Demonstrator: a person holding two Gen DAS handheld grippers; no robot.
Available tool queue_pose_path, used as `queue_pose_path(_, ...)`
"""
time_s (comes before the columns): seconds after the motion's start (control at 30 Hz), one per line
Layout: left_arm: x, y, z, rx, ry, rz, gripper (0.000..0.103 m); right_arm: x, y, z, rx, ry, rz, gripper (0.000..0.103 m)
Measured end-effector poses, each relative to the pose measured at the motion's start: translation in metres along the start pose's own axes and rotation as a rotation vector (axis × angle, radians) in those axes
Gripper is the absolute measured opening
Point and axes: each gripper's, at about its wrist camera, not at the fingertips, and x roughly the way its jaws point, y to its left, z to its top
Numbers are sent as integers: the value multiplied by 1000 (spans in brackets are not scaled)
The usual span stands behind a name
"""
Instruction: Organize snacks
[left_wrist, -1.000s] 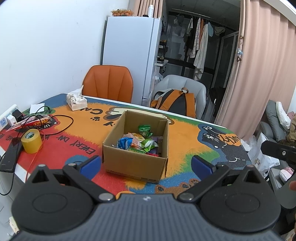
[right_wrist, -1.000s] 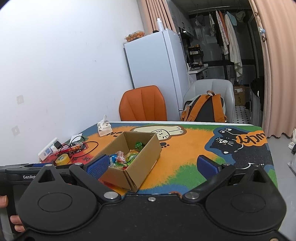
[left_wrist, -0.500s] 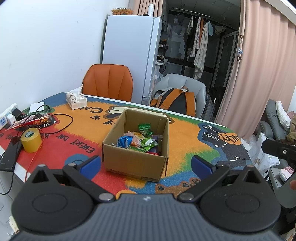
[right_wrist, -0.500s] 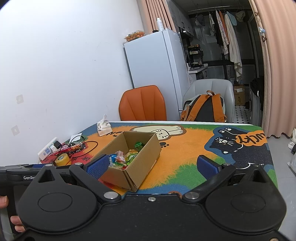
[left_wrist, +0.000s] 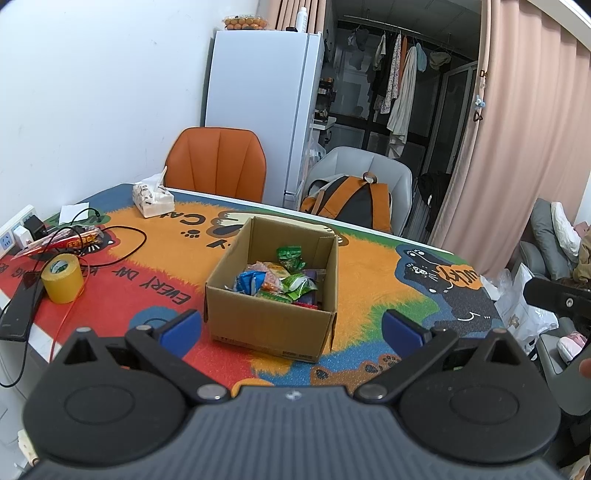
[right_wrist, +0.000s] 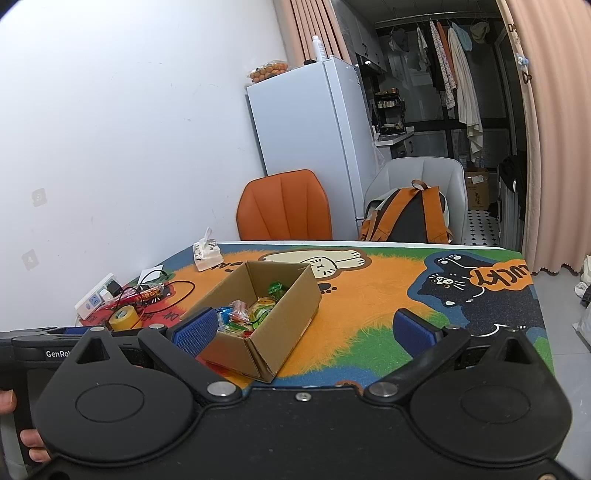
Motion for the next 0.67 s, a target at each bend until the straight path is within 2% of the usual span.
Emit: queue_pose_path(0.67,2,0,-7,-4,-1,1,103,1,-1,-1,-1,5,-2,103)
